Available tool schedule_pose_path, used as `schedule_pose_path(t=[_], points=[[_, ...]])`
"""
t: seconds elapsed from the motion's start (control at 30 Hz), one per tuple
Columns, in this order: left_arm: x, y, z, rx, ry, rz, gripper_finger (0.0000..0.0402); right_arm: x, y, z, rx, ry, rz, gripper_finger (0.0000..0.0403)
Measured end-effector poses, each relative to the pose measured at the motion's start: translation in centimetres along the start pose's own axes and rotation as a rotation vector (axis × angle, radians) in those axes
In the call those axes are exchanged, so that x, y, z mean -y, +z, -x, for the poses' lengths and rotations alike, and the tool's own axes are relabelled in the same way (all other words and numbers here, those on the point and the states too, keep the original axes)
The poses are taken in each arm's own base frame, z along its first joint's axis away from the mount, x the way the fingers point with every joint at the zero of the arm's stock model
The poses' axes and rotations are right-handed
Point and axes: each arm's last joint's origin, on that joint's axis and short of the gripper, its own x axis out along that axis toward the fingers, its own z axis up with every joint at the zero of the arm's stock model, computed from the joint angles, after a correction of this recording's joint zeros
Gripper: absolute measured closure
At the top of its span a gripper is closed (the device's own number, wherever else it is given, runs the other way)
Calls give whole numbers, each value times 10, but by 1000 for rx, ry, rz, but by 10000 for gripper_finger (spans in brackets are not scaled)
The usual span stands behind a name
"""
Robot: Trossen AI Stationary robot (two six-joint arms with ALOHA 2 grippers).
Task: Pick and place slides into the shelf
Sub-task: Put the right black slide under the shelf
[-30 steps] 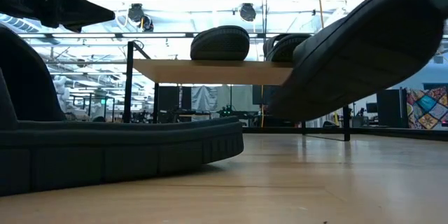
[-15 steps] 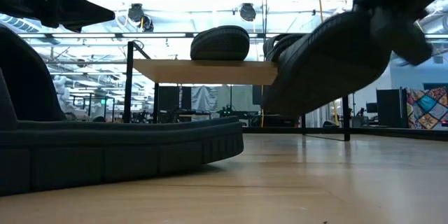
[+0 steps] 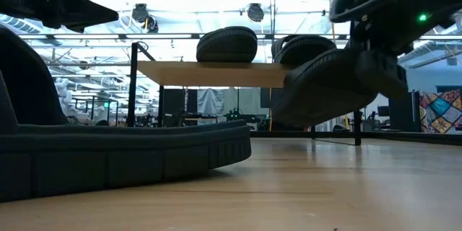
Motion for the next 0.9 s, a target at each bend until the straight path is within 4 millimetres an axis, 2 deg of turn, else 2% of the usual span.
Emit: schedule_pose_path(t=[0.3,0.53,0.9], points=[[0,0,0,0,0,-4,378,-6,2,-21,-19,7,-28,401],[0,0,0,0,0,-5,378,-4,-7,-39,-69,-18,-15,402],[0,0,0,0,0,-5,378,-10,-15,-49,-86,2,-10,402]])
